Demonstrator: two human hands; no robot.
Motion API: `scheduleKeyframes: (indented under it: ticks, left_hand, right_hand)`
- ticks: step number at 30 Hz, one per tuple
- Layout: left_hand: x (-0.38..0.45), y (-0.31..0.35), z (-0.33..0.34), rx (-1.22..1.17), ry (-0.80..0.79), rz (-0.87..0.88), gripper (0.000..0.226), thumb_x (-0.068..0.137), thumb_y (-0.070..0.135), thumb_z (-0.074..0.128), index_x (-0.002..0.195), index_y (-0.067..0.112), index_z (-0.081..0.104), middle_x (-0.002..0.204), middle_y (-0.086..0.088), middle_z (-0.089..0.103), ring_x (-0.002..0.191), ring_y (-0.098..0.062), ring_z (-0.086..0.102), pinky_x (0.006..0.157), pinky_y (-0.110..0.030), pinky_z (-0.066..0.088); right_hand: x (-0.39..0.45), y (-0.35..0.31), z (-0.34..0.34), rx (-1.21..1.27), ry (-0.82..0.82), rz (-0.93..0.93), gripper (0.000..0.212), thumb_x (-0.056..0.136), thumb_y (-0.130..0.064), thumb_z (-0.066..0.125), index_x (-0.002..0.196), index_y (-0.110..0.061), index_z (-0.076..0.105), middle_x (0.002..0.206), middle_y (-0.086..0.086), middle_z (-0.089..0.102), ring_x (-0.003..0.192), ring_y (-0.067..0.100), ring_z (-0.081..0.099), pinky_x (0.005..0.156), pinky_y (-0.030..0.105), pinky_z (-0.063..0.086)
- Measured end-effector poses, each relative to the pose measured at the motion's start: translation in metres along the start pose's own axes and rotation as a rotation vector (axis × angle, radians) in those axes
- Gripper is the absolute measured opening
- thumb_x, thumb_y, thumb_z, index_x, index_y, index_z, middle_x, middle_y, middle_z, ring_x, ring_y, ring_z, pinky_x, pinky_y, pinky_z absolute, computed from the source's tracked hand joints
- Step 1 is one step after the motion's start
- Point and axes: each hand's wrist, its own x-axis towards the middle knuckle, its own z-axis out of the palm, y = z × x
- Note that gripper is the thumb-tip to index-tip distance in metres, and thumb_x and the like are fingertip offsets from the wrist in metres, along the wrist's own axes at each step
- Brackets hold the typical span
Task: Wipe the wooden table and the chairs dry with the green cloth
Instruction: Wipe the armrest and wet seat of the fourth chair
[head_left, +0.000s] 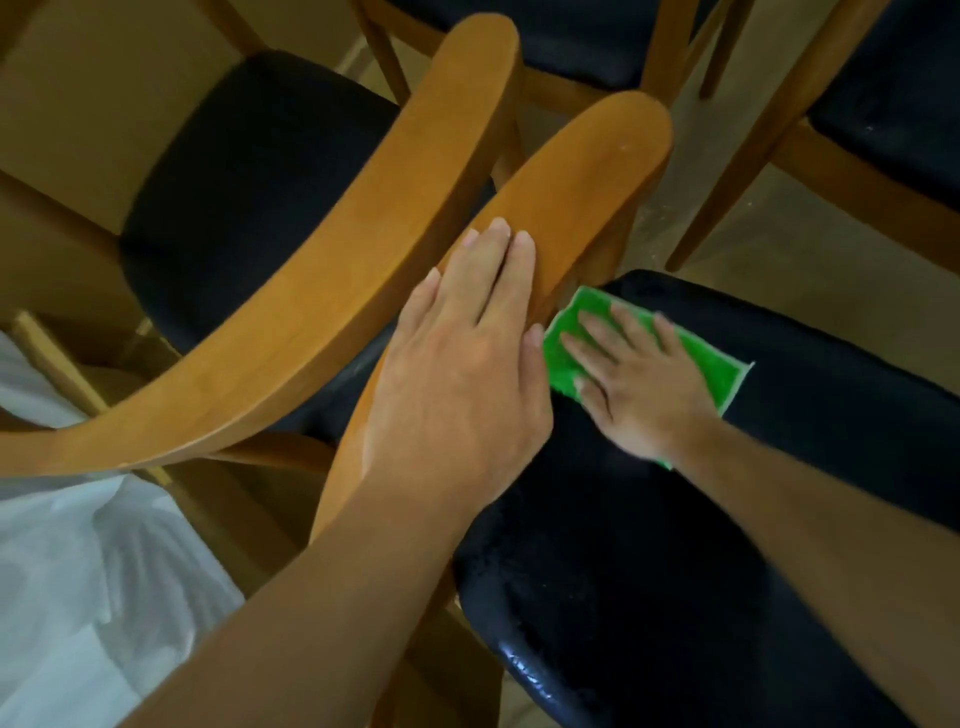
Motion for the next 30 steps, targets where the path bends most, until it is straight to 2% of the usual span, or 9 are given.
scheduleKeyframes:
  ticks: [3, 6, 8, 10, 14, 17, 21, 23, 30]
  left_hand:
    - [0.001, 0.000, 0.001, -0.017, 0.003, 0.000, 0.055, 0.096, 0.024, 0.046, 0.146, 0.009, 0.032, 0.153, -0.005, 0.030, 0.142, -0.016, 0.021, 0.114, -0.026, 0.010]
    - [0.002, 0.001, -0.001, -0.017, -0.012, -0.007, 0.054, 0.097, 0.024, 0.045, 0.147, 0.009, 0.031, 0.154, -0.005, 0.029, 0.143, -0.016, 0.020, 0.114, -0.027, 0.009]
    - [0.002, 0.001, -0.003, -0.003, -0.030, -0.011, 0.054, 0.098, 0.024, 0.044, 0.147, 0.010, 0.029, 0.154, -0.004, 0.027, 0.143, -0.015, 0.019, 0.115, -0.027, 0.008]
    - [0.001, 0.002, -0.004, 0.030, -0.032, -0.008, 0.054, 0.097, 0.026, 0.044, 0.147, 0.010, 0.030, 0.153, -0.005, 0.029, 0.142, -0.017, 0.021, 0.115, -0.031, 0.012]
    - [0.000, 0.002, 0.000, 0.055, -0.009, 0.020, 0.053, 0.097, 0.025, 0.045, 0.146, 0.008, 0.032, 0.152, -0.007, 0.032, 0.141, -0.019, 0.025, 0.114, -0.035, 0.020]
    - [-0.002, 0.000, 0.002, 0.033, 0.010, 0.014, 0.053, 0.097, 0.024, 0.046, 0.145, 0.007, 0.033, 0.152, -0.009, 0.032, 0.141, -0.020, 0.026, 0.114, -0.036, 0.022]
    - [-0.001, 0.003, 0.001, 0.025, -0.008, -0.003, 0.053, 0.097, 0.025, 0.043, 0.145, 0.006, 0.032, 0.152, -0.009, 0.031, 0.141, -0.020, 0.025, 0.114, -0.035, 0.019]
    - [0.001, 0.002, 0.000, 0.040, -0.021, -0.010, 0.053, 0.098, 0.024, 0.043, 0.146, 0.007, 0.030, 0.153, -0.008, 0.028, 0.142, -0.020, 0.023, 0.115, -0.035, 0.017]
    - [0.000, 0.002, -0.002, 0.065, -0.066, -0.011, 0.054, 0.100, 0.026, 0.042, 0.149, 0.010, 0.023, 0.157, -0.005, 0.020, 0.144, -0.018, 0.015, 0.115, -0.031, 0.007]
  right_hand:
    - [0.030, -0.001, -0.007, 0.023, 0.007, 0.200, 0.054, 0.096, -0.045, 0.023, 0.144, -0.025, 0.039, 0.152, -0.001, 0.036, 0.144, 0.031, 0.020, 0.113, 0.058, 0.013]
    - [0.011, -0.044, -0.005, 0.074, -0.007, 0.233, 0.060, 0.095, -0.046, 0.025, 0.151, -0.024, 0.023, 0.158, 0.002, 0.024, 0.147, 0.031, 0.008, 0.114, 0.056, 0.003]
    - [-0.030, -0.090, -0.003, 0.130, -0.023, 0.056, 0.068, 0.090, -0.046, 0.039, 0.150, -0.019, 0.023, 0.155, 0.005, 0.031, 0.145, 0.031, 0.017, 0.112, 0.056, 0.012]
    - [-0.071, -0.127, -0.003, 0.202, -0.114, -0.198, 0.061, 0.083, -0.046, 0.054, 0.138, -0.021, 0.050, 0.143, 0.005, 0.050, 0.137, 0.031, 0.038, 0.108, 0.056, 0.025]
    - [-0.050, -0.087, -0.005, 0.096, -0.134, -0.485, 0.053, 0.087, -0.050, 0.054, 0.134, -0.026, 0.055, 0.142, -0.002, 0.051, 0.134, 0.025, 0.043, 0.110, 0.050, 0.029]
    - [0.007, -0.024, -0.012, 0.031, -0.087, -0.177, 0.058, 0.097, -0.048, 0.021, 0.149, -0.025, 0.030, 0.156, -0.001, 0.029, 0.146, 0.023, 0.015, 0.116, 0.050, 0.007]
    - [0.030, -0.013, -0.014, 0.021, -0.012, 0.080, 0.054, 0.098, -0.042, 0.021, 0.141, -0.018, 0.042, 0.149, 0.002, 0.038, 0.143, 0.023, 0.021, 0.115, 0.055, 0.001]
    - [0.012, -0.038, -0.006, 0.022, 0.006, 0.129, 0.060, 0.096, -0.044, 0.019, 0.148, -0.017, 0.032, 0.156, 0.006, 0.028, 0.146, 0.030, 0.014, 0.115, 0.053, -0.003]
    - [-0.144, -0.133, 0.027, 0.137, -0.162, -0.416, 0.064, 0.087, -0.047, 0.056, 0.145, -0.022, 0.042, 0.154, 0.007, 0.034, 0.142, 0.034, 0.027, 0.113, 0.056, 0.016]
